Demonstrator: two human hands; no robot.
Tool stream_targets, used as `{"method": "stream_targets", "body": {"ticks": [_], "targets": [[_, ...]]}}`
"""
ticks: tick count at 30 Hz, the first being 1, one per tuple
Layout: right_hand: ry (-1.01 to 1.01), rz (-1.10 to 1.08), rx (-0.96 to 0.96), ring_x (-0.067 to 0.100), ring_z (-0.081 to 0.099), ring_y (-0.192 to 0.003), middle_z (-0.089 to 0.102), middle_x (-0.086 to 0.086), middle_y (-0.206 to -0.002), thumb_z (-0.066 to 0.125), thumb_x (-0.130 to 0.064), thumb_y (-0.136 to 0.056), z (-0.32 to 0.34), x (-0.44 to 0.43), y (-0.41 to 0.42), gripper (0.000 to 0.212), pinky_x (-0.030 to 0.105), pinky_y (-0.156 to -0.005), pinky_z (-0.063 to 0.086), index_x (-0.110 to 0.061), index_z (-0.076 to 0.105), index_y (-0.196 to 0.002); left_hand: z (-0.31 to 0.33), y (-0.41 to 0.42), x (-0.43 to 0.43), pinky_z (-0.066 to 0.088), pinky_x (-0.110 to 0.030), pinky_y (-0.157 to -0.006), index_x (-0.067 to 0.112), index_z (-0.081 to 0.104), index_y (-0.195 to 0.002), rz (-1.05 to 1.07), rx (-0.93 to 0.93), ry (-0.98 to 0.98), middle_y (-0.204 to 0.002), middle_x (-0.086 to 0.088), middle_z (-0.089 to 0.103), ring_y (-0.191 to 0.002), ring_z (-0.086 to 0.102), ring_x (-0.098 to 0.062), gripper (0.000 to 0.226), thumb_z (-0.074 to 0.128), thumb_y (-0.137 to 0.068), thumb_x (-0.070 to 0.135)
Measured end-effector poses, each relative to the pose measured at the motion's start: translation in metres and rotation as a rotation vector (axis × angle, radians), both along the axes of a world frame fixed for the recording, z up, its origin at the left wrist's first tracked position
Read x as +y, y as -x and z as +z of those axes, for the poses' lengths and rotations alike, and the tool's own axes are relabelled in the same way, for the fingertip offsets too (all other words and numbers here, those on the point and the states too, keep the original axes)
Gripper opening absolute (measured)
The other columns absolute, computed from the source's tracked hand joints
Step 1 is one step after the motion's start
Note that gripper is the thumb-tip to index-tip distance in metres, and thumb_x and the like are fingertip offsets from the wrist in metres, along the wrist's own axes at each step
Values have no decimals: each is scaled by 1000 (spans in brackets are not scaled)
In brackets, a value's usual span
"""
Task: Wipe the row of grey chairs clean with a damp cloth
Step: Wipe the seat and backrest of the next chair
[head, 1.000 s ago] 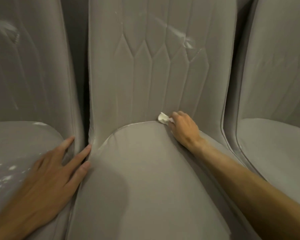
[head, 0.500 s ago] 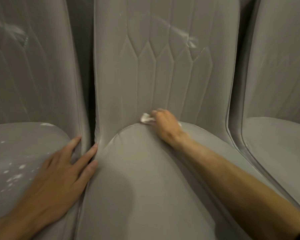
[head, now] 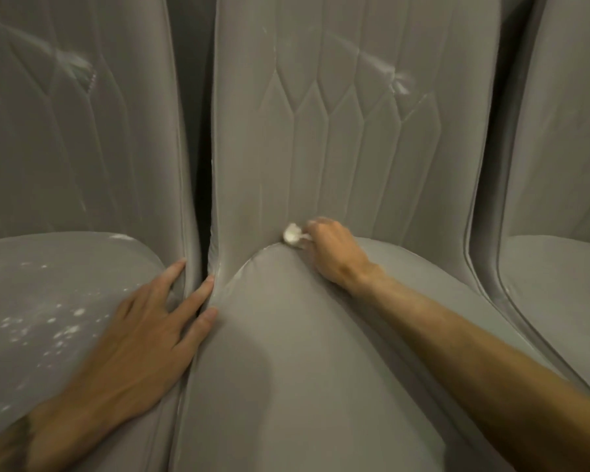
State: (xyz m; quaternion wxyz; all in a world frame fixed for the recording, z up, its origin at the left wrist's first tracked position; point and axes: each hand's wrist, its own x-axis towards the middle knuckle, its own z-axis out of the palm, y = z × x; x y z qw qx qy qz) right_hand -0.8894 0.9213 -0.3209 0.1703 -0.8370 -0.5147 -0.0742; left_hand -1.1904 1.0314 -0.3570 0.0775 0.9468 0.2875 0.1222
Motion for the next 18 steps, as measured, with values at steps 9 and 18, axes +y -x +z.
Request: {"method": "stream_targets", "body": {"ticks": [9, 18], "targets": [[-60, -38, 117, 38, 55, -107, 61, 16, -113, 45, -16, -101, -9, 42, 79, 15, 44, -74, 45, -11, 58, -101, 0, -1, 0, 18, -35, -123, 51, 33, -157, 5, -25, -33, -169, 2, 15, -152, 24, -19, 73, 2, -96, 75], [-26, 9, 72, 35, 56, -114, 64, 15, -118, 49, -19, -101, 2, 28, 67, 23, 41, -95, 43, -10, 66, -113, 3, -4, 0, 16, -36, -123, 52, 31, -157, 8, -41, -12, -170, 2, 15, -151, 25, -19, 68, 3, -97, 65]]}}
